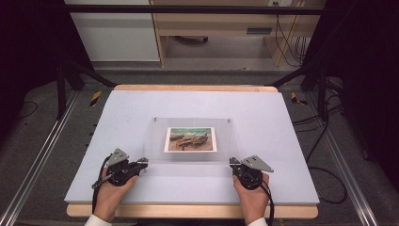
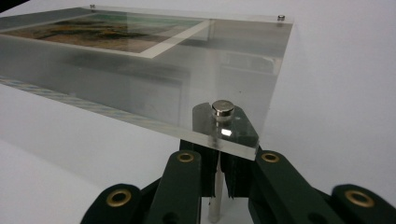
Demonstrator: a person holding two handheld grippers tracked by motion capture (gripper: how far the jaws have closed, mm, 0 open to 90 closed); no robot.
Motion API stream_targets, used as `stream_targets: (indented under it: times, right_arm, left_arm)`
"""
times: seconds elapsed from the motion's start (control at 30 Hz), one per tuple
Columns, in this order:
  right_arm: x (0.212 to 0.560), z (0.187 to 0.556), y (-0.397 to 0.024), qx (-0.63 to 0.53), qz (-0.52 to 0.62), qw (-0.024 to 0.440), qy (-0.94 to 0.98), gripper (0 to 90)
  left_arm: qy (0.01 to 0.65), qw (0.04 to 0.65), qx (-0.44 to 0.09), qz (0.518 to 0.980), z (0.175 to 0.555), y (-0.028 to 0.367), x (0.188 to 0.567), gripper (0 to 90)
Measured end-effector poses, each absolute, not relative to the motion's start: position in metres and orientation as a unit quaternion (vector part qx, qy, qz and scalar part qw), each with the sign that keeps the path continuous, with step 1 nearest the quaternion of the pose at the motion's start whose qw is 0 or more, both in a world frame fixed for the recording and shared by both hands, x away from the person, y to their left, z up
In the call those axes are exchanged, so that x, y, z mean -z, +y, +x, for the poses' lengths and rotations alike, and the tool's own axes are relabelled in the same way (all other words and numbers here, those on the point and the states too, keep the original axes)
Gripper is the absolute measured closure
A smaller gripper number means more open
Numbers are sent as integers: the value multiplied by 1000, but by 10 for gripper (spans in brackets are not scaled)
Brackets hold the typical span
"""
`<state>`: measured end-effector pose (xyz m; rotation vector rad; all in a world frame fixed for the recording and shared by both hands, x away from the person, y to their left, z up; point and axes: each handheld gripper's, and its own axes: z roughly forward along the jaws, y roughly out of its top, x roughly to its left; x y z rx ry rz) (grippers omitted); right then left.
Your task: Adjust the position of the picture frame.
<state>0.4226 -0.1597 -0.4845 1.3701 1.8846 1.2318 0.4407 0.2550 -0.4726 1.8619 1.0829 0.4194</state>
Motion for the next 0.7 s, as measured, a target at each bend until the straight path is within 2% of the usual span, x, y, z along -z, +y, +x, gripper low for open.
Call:
stream_targets:
  times: [0.5, 0.57, 0.7]
  right_arm:
    - [484, 423, -161, -454, 501, 244, 695, 825]
    - [485, 423, -160, -460, 498, 235, 697, 744]
    - [483, 422, -156, -457, 493, 220, 707, 532]
  left_arm:
    - [444, 459, -156, 754, 440, 254, 473, 826]
    - [447, 460, -155, 752, 440, 255, 473, 804]
    - [451, 463, -154, 747, 440, 256, 473, 658]
